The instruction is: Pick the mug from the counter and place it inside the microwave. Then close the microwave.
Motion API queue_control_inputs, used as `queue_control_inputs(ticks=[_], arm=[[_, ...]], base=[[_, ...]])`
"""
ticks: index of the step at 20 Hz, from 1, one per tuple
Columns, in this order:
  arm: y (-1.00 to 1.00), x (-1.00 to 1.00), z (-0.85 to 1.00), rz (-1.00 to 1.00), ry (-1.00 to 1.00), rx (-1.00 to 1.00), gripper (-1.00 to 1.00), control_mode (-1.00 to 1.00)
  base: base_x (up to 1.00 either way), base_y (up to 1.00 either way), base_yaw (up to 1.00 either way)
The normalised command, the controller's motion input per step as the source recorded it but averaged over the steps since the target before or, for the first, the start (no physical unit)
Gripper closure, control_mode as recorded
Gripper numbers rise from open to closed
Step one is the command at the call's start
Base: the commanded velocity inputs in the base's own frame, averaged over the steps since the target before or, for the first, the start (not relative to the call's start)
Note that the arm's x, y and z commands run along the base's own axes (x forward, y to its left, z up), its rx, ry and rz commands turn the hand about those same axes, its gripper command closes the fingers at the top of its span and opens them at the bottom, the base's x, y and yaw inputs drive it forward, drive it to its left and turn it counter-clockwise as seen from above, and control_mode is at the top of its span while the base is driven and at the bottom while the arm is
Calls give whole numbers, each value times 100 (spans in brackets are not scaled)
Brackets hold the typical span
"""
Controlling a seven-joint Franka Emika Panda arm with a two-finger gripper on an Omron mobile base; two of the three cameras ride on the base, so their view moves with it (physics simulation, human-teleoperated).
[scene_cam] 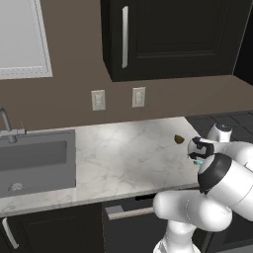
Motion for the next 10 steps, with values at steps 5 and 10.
queue_control_inputs(ticks=[5,10], arm=[[0,0,0,0,0,0,-100,-100],[0,0,0,0,0,0,100,-100]], base=[[0,0,0],[0,0,0]])
